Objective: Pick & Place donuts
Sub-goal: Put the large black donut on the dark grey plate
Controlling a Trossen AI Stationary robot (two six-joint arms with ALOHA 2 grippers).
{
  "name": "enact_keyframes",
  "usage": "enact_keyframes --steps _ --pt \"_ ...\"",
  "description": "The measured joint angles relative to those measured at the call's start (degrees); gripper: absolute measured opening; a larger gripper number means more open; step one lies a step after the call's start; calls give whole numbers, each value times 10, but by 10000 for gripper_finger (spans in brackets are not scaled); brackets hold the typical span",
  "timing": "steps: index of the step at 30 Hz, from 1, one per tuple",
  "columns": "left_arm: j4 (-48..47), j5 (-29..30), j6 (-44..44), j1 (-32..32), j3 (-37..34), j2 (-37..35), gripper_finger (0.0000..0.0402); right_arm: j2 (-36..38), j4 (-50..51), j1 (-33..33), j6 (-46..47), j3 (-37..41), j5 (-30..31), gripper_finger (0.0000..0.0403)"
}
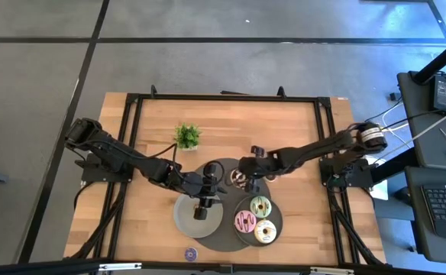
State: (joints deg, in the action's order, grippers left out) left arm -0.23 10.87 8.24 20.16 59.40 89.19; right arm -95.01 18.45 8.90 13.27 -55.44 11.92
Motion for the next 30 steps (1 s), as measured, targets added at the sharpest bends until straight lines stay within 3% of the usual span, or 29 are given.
enact_keyframes --steps 11,20,30 --pt "0 1 0 0 0 0 144 113 44 163 137 0 -70 13" --pt "0 4 0 0 0 0 144 67 41 259 223 0 21 27" --pt "2 5 0 0 0 0 144 15 42 262 245 0 16 32"
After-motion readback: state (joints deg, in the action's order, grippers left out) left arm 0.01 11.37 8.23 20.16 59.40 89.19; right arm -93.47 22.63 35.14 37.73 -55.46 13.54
